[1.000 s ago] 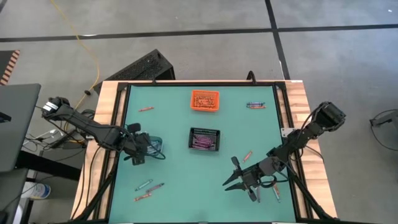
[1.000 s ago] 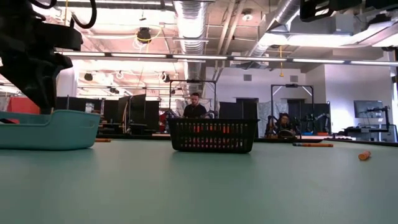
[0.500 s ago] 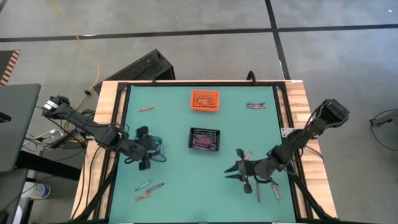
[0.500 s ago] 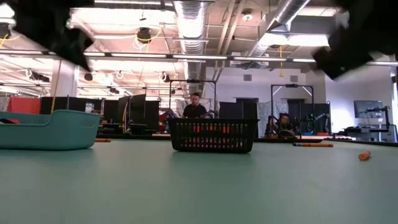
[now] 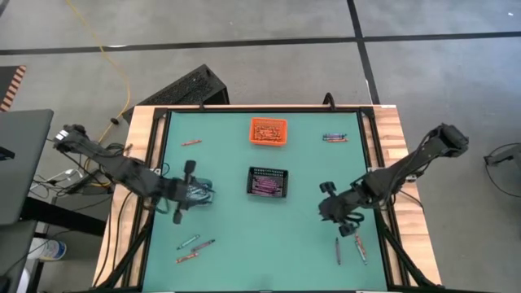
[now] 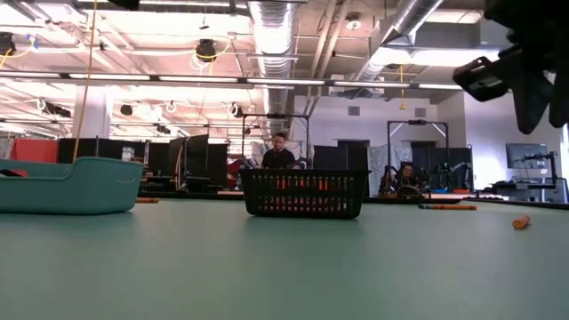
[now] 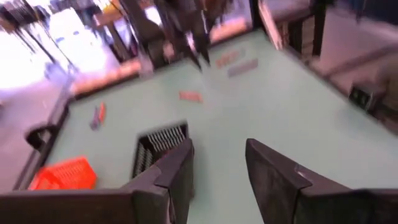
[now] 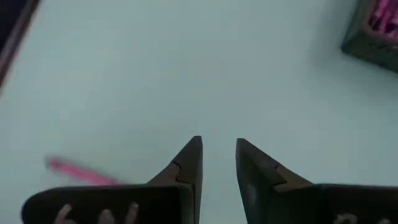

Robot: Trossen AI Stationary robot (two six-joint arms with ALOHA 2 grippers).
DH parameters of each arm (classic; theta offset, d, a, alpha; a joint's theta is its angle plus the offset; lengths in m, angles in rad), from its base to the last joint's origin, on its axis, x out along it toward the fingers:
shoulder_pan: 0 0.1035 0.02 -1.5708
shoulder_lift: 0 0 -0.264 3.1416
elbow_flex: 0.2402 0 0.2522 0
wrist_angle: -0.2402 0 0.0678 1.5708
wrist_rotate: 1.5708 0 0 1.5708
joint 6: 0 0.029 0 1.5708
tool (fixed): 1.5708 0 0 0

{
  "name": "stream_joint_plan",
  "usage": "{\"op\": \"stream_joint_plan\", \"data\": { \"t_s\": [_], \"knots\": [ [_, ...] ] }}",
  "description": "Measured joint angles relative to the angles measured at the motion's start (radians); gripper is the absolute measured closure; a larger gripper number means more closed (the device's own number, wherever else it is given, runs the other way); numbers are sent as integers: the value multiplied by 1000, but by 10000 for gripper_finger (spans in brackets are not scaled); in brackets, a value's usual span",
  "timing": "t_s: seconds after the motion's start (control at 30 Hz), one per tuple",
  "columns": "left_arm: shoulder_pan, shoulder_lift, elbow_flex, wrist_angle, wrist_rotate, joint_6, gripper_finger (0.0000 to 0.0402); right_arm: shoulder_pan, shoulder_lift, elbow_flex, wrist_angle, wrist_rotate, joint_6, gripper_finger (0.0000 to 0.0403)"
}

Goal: Sort crayons
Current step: Put the orange crayon into the orange bin

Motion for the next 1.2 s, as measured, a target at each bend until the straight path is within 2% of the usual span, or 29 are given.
{"op": "stream_joint_plan", "data": {
  "t_s": [0.13,0.27,0.47,0.63,0.83,0.97,1.2],
  "knots": [
    [16,-157,-122,85,-10,13,272,-44,0,11,-27,-49,-138,312],
    [44,-322,-283,199,-107,6,274,-96,0,11,-82,-50,-214,312],
    [77,-506,-405,220,-131,20,274,-176,0,10,-160,-51,-316,312],
    [94,-599,-504,219,-131,16,274,-230,1,-13,-129,-89,-397,312],
    [95,-687,-595,227,-124,-18,274,-263,2,-68,-133,-102,-401,312],
    [95,-746,-655,241,-113,-53,274,-263,2,-109,-74,-102,-405,312],
    [97,-780,-656,304,-116,-55,274,-264,2,-126,-46,-100,-394,312]
  ]
}}
